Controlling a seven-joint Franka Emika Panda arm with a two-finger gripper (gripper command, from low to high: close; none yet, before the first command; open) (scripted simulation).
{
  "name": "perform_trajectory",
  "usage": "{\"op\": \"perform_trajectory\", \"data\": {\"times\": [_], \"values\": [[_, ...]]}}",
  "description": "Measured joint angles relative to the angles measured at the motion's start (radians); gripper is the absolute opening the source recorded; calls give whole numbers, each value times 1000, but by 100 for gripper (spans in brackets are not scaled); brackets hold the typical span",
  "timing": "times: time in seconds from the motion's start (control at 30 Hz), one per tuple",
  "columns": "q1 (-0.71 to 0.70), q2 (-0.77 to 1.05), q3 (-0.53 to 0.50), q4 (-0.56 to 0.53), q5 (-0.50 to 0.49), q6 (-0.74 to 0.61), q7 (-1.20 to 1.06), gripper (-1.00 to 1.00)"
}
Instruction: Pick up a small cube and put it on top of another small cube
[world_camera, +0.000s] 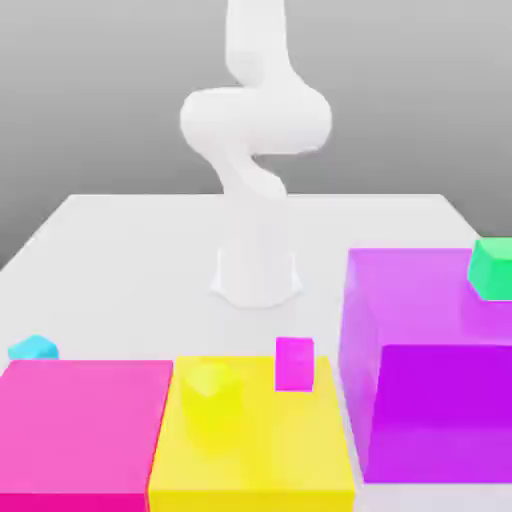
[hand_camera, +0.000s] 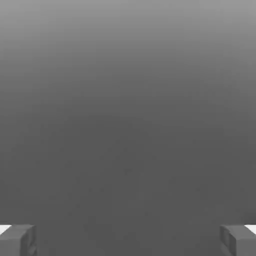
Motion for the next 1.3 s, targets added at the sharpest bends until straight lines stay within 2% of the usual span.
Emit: {"op": "perform_trajectory", "data": {"times": [0.33, 0.67, 0.83, 0.97, 1.13, 1.17, 1.3], "values": [[-308, 299, 7, -108, -65, 151, 440, 0], [-527, 591, -79, -215, -99, 300, 853, 0], [-644, 736, -135, -270, -46, 378, 1008, 0], [-692, 854, -154, -308, 56, 442, 1081, 0], [-745, 1030, -99, -287, 139, 577, 1048, 0], [-755, 1063, -87, -281, 147, 604, 1042, -100], [-755, 1063, -87, -281, 147, 606, 1042, -100]]}}
